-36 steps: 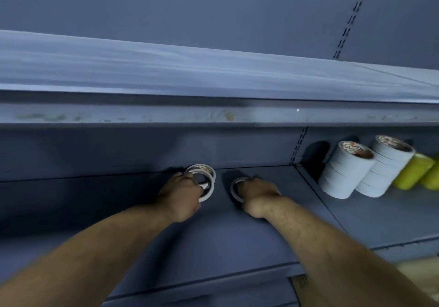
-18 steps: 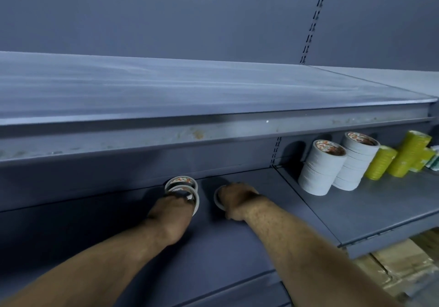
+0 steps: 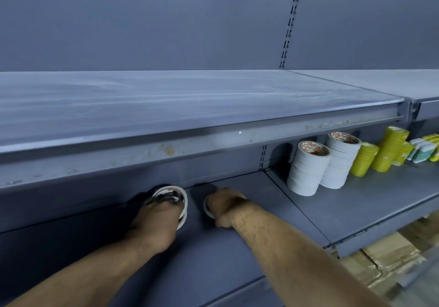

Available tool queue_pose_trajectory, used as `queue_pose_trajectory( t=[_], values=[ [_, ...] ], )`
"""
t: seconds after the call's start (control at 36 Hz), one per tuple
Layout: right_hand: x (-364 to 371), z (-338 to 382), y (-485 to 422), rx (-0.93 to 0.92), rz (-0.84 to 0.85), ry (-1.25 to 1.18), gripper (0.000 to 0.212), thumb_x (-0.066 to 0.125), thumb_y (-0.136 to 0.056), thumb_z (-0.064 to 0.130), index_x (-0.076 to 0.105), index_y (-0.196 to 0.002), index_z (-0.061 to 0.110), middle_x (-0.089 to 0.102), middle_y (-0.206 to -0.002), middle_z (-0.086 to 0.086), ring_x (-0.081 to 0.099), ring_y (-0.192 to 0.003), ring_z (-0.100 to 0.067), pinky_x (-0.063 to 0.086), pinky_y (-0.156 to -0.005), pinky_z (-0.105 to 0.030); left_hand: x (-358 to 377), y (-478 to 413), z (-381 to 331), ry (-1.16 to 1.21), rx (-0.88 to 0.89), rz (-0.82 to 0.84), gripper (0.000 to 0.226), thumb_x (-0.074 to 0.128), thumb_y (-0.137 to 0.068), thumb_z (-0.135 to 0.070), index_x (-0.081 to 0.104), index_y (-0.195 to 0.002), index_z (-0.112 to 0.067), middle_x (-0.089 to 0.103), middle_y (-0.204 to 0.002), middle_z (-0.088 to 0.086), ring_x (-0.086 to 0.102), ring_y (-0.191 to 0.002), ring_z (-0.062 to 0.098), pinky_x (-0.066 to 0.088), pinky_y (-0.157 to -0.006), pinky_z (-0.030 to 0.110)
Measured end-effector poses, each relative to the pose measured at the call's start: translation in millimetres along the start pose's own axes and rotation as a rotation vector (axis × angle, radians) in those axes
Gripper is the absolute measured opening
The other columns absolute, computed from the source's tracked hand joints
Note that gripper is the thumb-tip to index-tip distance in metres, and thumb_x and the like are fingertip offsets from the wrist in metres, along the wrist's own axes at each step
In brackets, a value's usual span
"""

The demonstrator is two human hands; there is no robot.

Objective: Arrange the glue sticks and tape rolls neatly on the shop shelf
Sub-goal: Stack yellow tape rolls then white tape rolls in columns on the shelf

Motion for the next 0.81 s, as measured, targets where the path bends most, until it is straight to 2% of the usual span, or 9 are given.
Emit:
queue_pose_trajectory(
  t=[0.06,0.11,0.19,0.31,0.39,0.44,0.53,0.64,0.81],
  values=[
    [-0.8,1.5,3.0,-0.01,0.008,0.01,0.024,0.059,-0.091,0.005,0.063,-0.114,0.009,0.062,-0.126,-0.013,0.06,-0.115,-0.031,0.048,-0.081,-0.032,-2.2,0.1,1.1,-0.004,0.013,-0.02,0.037,0.059,-0.08,-0.016,0.056,-0.115,-0.028,0.062,-0.123,-0.007,0.058,-0.116,0.02,0.045,-0.097,0.034],
    [-0.6,2.3,6.7,-0.022,0.006,0.011,0.016,0.056,-0.091,0.001,0.059,-0.097,0.016,0.064,-0.122,-0.012,0.062,-0.111,-0.03,0.048,-0.078,-0.032,-4.0,1.4,1.6,0.054,0.01,-0.021,0.035,0.059,-0.082,-0.018,0.055,-0.116,-0.029,0.061,-0.124,-0.008,0.059,-0.115,0.022,0.047,-0.093,0.035],
    [0.9,1.1,10.6,-0.01,-0.014,-0.027,0.021,0.054,-0.09,0.0,0.05,-0.085,0.02,0.065,-0.113,-0.009,0.063,-0.103,-0.028,0.048,-0.075,-0.032,-10.0,2.9,5.3,0.136,0.008,-0.035,0.029,0.055,-0.086,-0.02,0.055,-0.114,-0.028,0.061,-0.122,-0.007,0.061,-0.11,0.023,0.053,-0.085,0.034],
    [-3.1,0.6,11.0,0.025,-0.075,-0.084,0.02,0.054,-0.087,0.005,0.058,-0.097,0.022,0.067,-0.111,-0.007,0.064,-0.099,-0.028,0.046,-0.071,-0.031,-21.2,3.7,11.7,0.172,-0.011,-0.079,0.02,0.052,-0.086,-0.018,0.055,-0.104,-0.027,0.061,-0.116,-0.007,0.06,-0.107,0.02,0.052,-0.083,0.032],
    [-10.3,1.2,12.2,0.03,-0.123,-0.136,0.032,0.053,-0.089,0.007,0.062,-0.116,0.022,0.065,-0.12,-0.006,0.063,-0.107,-0.028,0.043,-0.074,-0.029,-29.2,5.2,12.3,0.174,-0.031,-0.093,0.014,0.053,-0.088,-0.017,0.05,-0.096,-0.028,0.062,-0.115,-0.007,0.062,-0.106,0.017,0.048,-0.081,0.029],
    [-13.9,0.5,14.0,0.035,-0.138,-0.2,0.036,0.053,-0.09,0.008,0.063,-0.121,0.024,0.064,-0.125,-0.004,0.062,-0.11,-0.026,0.039,-0.074,-0.026,-34.3,7.3,11.0,0.171,-0.045,-0.09,0.018,0.053,-0.089,-0.017,0.042,-0.089,-0.031,0.063,-0.115,-0.006,0.061,-0.105,0.018,0.044,-0.078,0.028],
    [-16.9,0.0,15.9,0.057,-0.147,-0.286,0.035,0.053,-0.093,0.009,0.064,-0.121,0.026,0.064,-0.125,-0.001,0.062,-0.11,-0.023,0.04,-0.073,-0.025,-41.6,11.0,10.0,0.168,-0.054,-0.109,0.015,0.053,-0.089,-0.017,0.048,-0.092,-0.03,0.064,-0.115,-0.005,0.061,-0.106,0.019,0.044,-0.079,0.029],
    [-20.9,1.8,17.2,0.076,-0.186,-0.29,0.028,0.053,-0.092,0.012,0.064,-0.115,0.025,0.065,-0.121,-0.002,0.062,-0.108,-0.023,0.041,-0.074,-0.024,-47.6,13.1,12.6,0.135,-0.077,-0.111,0.025,0.054,-0.09,-0.016,0.059,-0.113,-0.026,0.063,-0.122,-0.005,0.061,-0.111,0.019,0.045,-0.084,0.029],
    [-26.3,4.0,17.1,0.103,-0.249,-0.25,0.015,0.054,-0.091,0.016,0.059,-0.097,0.029,0.066,-0.112,-0.004,0.063,-0.1,-0.025,0.042,-0.073,-0.024,-51.2,13.8,22.8,0.13,-0.082,-0.109,0.031,0.054,-0.087,-0.01,0.059,-0.113,-0.025,0.064,-0.119,-0.005,0.062,-0.107,0.02,0.046,-0.077,0.029]
  ],
)
Point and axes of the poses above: each hand's wrist, its own y-axis away from the middle knuckle, its own x-axis out of the palm, z = x × y, the point moved 1 cm from there along -y, towards the middle knuckle
